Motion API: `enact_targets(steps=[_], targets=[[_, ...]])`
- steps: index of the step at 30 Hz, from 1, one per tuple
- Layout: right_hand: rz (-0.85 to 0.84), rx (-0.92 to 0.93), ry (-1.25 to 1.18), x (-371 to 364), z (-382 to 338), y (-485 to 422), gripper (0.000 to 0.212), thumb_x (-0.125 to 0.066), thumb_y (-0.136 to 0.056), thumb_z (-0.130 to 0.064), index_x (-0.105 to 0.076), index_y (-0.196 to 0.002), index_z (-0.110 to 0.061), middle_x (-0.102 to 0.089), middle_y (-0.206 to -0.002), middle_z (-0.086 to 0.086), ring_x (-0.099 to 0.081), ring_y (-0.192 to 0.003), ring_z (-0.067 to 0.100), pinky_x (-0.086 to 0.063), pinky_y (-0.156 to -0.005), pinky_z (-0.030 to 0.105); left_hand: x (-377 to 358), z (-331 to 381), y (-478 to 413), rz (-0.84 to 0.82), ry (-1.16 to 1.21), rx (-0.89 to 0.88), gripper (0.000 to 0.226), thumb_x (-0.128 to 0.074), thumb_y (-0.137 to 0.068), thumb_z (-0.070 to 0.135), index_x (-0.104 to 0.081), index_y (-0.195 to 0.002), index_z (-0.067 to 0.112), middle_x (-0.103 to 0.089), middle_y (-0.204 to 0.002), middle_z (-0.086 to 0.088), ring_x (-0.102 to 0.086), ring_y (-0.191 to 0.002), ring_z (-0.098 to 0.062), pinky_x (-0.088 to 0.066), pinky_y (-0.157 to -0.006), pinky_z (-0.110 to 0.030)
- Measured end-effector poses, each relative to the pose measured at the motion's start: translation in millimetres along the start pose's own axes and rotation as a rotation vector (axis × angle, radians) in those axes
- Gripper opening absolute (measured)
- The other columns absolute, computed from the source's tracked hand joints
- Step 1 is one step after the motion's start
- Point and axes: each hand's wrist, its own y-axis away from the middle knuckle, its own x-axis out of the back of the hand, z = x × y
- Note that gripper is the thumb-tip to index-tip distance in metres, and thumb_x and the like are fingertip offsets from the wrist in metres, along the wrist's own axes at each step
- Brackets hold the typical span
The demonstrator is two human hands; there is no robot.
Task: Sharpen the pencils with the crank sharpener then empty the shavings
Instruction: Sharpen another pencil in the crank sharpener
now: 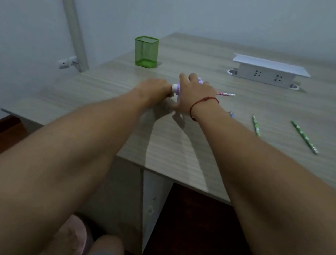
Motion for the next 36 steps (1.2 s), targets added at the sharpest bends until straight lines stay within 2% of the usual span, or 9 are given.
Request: enact_targets(steps=[4,9,15,19,22,26,32,36], targets=[[-0.007,0.002,-0.006,4,0,2,0.067,-0.065,-0.081,-0.042,-0.036,-0.135,-0.015,-0.042,-0.136,0.009,-0.049,-0.12,0.034,-0.044,-0.095,0.044,23,-7,-12,0.114,-0.04,-0.023,0.028,-0.043,-0.092,-0.002,-0.062,-0.112,0.002,-0.063,-0.105,-0.025,-0.061,-0.099,-0.041,-0.047,-0.076,-0.043],[-0.043,-0.022,0.011,5,-1,-3,0.053,-0.052,-0.091,-0.034,-0.034,-0.137,-0.014,-0.039,-0.138,0.012,-0.044,-0.127,0.037,-0.043,-0.101,0.051,38,-10,1,0.255,0.01,-0.07,0.02,-0.041,-0.099,0.007,-0.059,-0.103,-0.002,-0.063,-0.101,-0.027,-0.06,-0.095,-0.043,-0.042,-0.071,-0.045],[-0.07,-0.036,-0.043,6,-1,-4,0.065,-0.065,-0.082,-0.037,-0.035,-0.135,-0.016,-0.038,-0.139,0.011,-0.045,-0.127,0.038,-0.042,-0.102,0.053,33,2,28,0.318,0.07,-0.098,0.02,-0.04,-0.098,0.004,-0.058,-0.101,-0.003,-0.064,-0.098,-0.026,-0.061,-0.091,-0.042,-0.041,-0.068,-0.044],[-0.119,-0.041,-0.018,9,-2,-6,0.08,-0.074,-0.077,-0.04,-0.031,-0.14,-0.016,-0.035,-0.143,0.01,-0.043,-0.13,0.035,-0.041,-0.104,0.046,25,5,42,0.343,0.089,-0.131,0.02,-0.043,-0.094,0.0,-0.06,-0.104,0.003,-0.066,-0.097,-0.023,-0.062,-0.087,-0.041,-0.039,-0.064,-0.04],[-0.109,-0.047,-0.006,8,-3,-8,0.08,-0.075,-0.076,-0.039,-0.032,-0.139,-0.015,-0.036,-0.142,0.01,-0.045,-0.129,0.035,-0.041,-0.102,0.044,19,11,53,0.357,0.141,-0.183,0.026,-0.044,-0.093,0.0,-0.061,-0.111,0.008,-0.066,-0.095,-0.025,-0.06,-0.08,-0.042,-0.035,-0.061,-0.037],[-0.086,-0.051,-0.023,4,-2,-10,0.076,-0.075,-0.076,-0.036,-0.035,-0.137,-0.015,-0.038,-0.14,0.01,-0.046,-0.127,0.035,-0.042,-0.1,0.043,17,5,48,0.349,0.164,-0.187,0.024,-0.047,-0.093,0.002,-0.059,-0.112,0.008,-0.066,-0.088,-0.027,-0.06,-0.074,-0.044,-0.04,-0.059,-0.041],[-0.051,-0.031,-0.051,1,0,-9,0.07,-0.07,-0.08,-0.037,-0.036,-0.135,-0.012,-0.041,-0.14,0.011,-0.042,-0.132,0.034,-0.04,-0.104,0.043,-15,15,49,0.189,0.176,-0.053,0.021,-0.043,-0.096,0.01,-0.059,-0.107,0.003,-0.066,-0.105,-0.021,-0.063,-0.094,-0.037,-0.049,-0.079,-0.043],[-0.006,0.005,-0.07,-2,2,-8,0.066,-0.068,-0.081,-0.038,-0.038,-0.132,-0.011,-0.043,-0.139,0.008,-0.043,-0.131,0.031,-0.04,-0.102,0.044,-14,15,39,0.106,0.207,-0.003,0.025,-0.042,-0.095,0.011,-0.064,-0.107,0.003,-0.065,-0.108,-0.021,-0.062,-0.098,-0.036,-0.049,-0.084,-0.042]])
